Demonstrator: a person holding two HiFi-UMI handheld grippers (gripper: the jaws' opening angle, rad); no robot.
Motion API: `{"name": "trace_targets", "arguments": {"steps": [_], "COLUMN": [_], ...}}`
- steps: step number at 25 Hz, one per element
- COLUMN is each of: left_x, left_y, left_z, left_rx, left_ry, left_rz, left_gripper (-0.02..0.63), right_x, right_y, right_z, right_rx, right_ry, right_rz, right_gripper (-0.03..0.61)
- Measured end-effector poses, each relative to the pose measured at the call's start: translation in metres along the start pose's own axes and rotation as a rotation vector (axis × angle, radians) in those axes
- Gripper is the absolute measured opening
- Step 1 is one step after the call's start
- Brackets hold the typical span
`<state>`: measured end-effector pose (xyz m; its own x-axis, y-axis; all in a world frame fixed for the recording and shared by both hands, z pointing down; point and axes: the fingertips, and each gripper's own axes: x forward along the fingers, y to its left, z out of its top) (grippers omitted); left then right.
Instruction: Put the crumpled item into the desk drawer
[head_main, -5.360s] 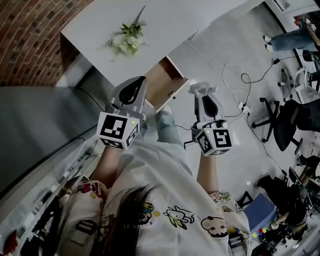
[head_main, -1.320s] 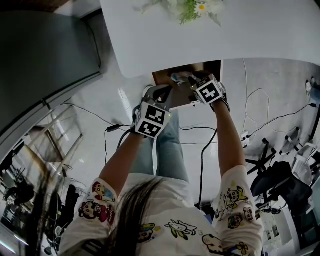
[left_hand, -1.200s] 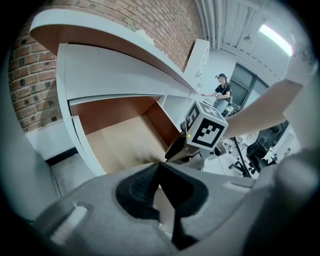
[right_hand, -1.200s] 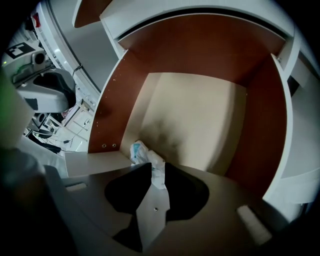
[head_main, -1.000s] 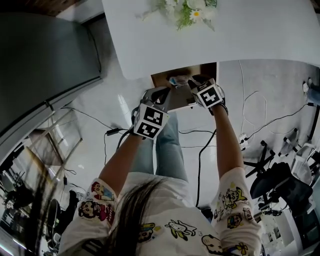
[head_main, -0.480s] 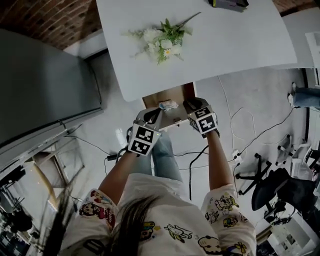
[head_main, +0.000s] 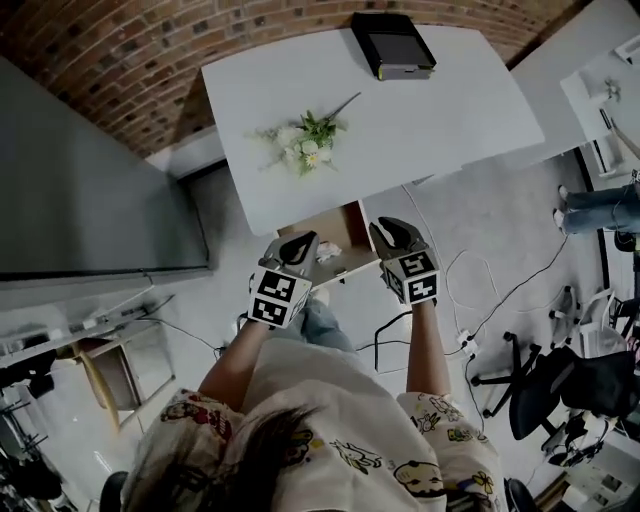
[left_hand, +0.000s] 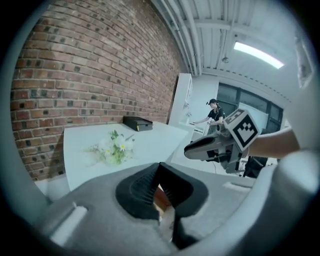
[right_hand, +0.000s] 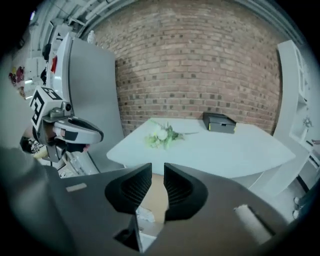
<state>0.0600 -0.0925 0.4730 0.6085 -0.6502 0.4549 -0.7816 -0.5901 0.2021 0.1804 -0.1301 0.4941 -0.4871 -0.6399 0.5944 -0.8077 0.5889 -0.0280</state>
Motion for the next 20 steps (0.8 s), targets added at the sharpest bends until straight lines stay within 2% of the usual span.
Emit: {"name": "trace_targets", "arguments": {"steps": [6, 10, 16, 20], "left_x": [-0.038, -0.057, -0.078, -0.087], "left_y": [-0.014, -0.025, -0.038, -0.041], "left_z": [0.07, 0.103, 0.131, 0.139], "left_rx": [0.032, 0.026, 0.015, 0.006], "left_ry": [-0.136, -0.208, -0.278, -0.306], "left_rz": [-0.006, -0.019, -0.031, -0.026], "left_gripper": [0.002, 0.002, 0.002, 0.002], "right_x": [-0.074, -0.115, -0.154, -0.167], "right_y": [0.009, 0.017, 0.025, 0.025], "right_z": [0.074, 0.105, 0.13, 0.129], "right_rx": [0.079, 0.126, 0.137, 0.141], "right_ry": [-0.261, -0.392, -0.504, -0.543], "right_rz": [-0.024, -0.024, -0.027, -0.03], "right_gripper": [0.075, 0.049, 0.014, 0.011]}}
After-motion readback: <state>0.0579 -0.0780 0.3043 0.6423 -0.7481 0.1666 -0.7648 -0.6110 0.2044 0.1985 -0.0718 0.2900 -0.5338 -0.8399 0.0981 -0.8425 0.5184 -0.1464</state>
